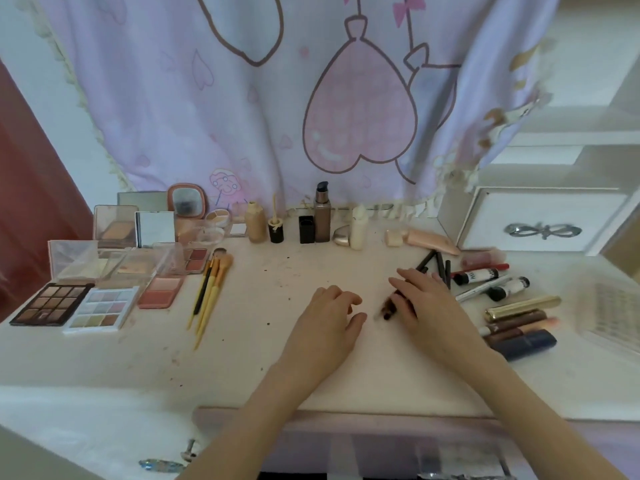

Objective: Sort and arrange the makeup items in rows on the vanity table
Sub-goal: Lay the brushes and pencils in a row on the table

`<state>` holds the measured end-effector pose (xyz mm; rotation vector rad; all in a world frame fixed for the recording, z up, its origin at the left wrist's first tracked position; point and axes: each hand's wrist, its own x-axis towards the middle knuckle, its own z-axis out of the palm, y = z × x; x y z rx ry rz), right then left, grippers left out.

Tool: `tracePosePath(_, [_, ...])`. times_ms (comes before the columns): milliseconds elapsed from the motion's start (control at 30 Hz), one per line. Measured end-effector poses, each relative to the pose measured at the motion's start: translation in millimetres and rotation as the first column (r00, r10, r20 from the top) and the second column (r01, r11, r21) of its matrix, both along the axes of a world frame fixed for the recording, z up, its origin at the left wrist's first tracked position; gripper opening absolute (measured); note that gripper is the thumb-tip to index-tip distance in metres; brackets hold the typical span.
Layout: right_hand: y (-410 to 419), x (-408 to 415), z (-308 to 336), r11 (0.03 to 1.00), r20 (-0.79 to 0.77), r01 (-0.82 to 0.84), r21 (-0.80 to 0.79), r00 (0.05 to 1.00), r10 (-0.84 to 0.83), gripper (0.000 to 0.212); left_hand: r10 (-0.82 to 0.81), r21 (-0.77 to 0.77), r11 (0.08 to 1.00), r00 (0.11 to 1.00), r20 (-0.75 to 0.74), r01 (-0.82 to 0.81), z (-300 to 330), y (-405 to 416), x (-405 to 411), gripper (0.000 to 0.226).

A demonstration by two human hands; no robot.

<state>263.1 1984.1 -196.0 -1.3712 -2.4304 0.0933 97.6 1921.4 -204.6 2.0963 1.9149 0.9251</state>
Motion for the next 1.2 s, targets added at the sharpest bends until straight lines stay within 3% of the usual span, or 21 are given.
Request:
tracePosePath(100, [2,11,-8,1.0,0.102,-0.02,-0.014,0.995,0.021,0.044,0.025,-0.113,0.993,0.999,0.039,-0.021,-2,18,21,0.038])
tracePosePath(267, [4,15,-14,0.999,0.151,-0.043,0.026,0.988,0.038,0.045,0.098,-0.17,0.982,0.99,0.105,-0.079,-3,33,29,0.019])
tracePosePath(567, [1,17,-19,0.998,0.078,-0.046,0.041,0.996,0.042,0.048,0.218,-0.052,0.976,0.961,0.168,-0.213,11,31,10,0.017])
tracePosePath(667, [-3,17,-17,0.998,0.007,-0.041,0.051,0.999,0.041,0.05,0.266,-0.048,0.964,0.93,0.255,-0.262,22,26,-3,0.014])
tracePosePath(800, [-7,11,1,0.985,-0.268,0.064,0.161,0.963,-0.019,0.049,0.265,0.009,0.957,0.881,0.392,-0.292,48,19,-16,0.004])
tracePosePath(933, [3,-1,31,0.932,-0.244,0.092,0.351,0.97,-0.004,0.05,0.154,0.092,0.972,0.876,0.458,-0.218,76,13,-27,0.007])
tracePosePath(1067, [3,-22,52,0.983,-0.158,-0.028,0.18,0.986,0.057,0.027,0.05,0.182,0.966,0.825,0.563,-0.182,90,7,-38,0.015])
tracePosePath(1133, [-3,-31,53,0.991,-0.246,-0.126,0.033,0.961,0.13,0.026,-0.015,0.204,0.966,0.754,0.657,-0.159,92,6,-48,0.02])
tracePosePath(1200, [-10,-38,54,0.947,-0.441,-0.288,-0.146,0.876,0.198,0.022,-0.131,0.224,0.973,0.681,0.721,-0.05,92,4,-56,0.023])
